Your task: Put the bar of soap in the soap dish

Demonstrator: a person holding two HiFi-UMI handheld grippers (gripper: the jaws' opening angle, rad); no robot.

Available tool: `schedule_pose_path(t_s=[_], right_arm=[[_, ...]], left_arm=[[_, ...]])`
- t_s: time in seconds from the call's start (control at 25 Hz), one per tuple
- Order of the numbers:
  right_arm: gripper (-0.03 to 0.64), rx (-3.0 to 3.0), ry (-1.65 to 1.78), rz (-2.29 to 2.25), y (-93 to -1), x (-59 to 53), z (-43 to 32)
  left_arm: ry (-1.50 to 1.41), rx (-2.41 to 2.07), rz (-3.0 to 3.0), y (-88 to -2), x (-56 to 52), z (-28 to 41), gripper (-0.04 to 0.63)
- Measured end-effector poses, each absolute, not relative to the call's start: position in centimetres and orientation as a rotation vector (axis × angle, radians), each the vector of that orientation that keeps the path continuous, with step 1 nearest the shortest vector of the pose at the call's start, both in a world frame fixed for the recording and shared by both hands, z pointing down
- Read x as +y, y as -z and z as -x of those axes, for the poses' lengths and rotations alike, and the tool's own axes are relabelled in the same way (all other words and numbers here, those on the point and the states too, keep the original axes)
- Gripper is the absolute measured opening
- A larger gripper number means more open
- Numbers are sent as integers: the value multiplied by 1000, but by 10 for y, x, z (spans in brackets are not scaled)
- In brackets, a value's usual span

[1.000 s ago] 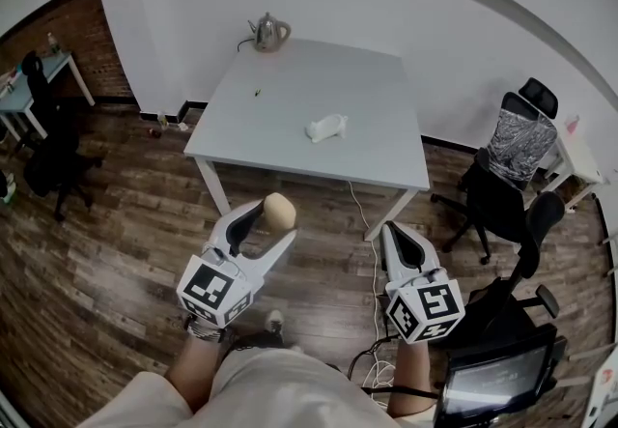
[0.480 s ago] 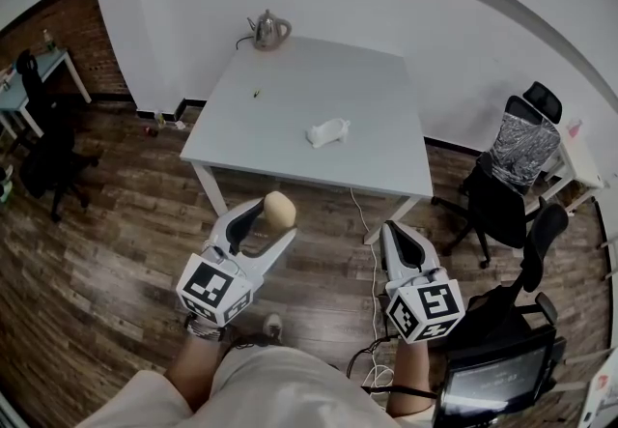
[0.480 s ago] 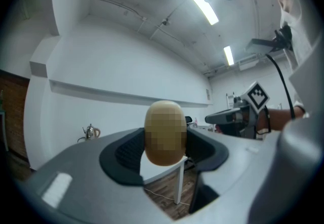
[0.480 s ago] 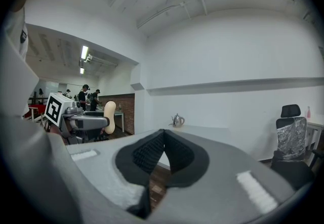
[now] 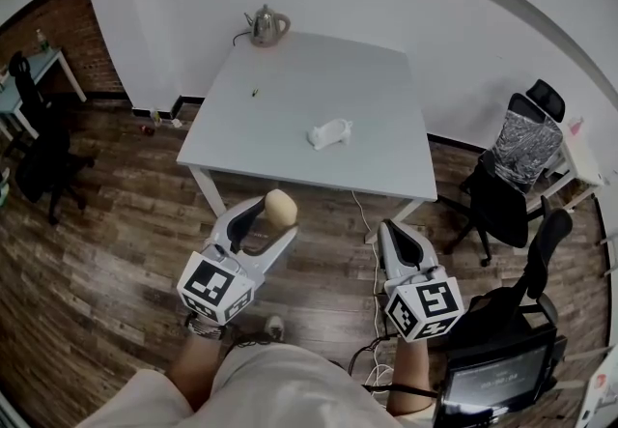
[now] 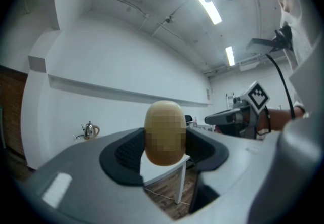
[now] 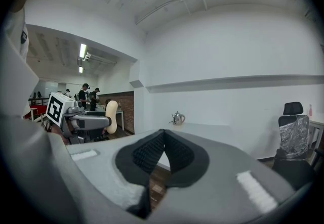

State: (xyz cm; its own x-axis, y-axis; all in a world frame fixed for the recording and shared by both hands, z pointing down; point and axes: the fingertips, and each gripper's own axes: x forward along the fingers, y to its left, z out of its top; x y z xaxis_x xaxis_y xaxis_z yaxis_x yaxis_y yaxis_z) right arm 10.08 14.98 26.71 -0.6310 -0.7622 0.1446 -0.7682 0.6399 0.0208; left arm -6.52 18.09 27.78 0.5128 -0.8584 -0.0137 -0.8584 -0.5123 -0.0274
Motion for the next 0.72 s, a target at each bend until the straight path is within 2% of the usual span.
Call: schedule_pose_path(t_s=[0.72], right_arm=[[2, -2663, -78, -1337, -271, 117, -86]], left_arm=[[14, 1444, 2783, -285, 129, 77, 272]])
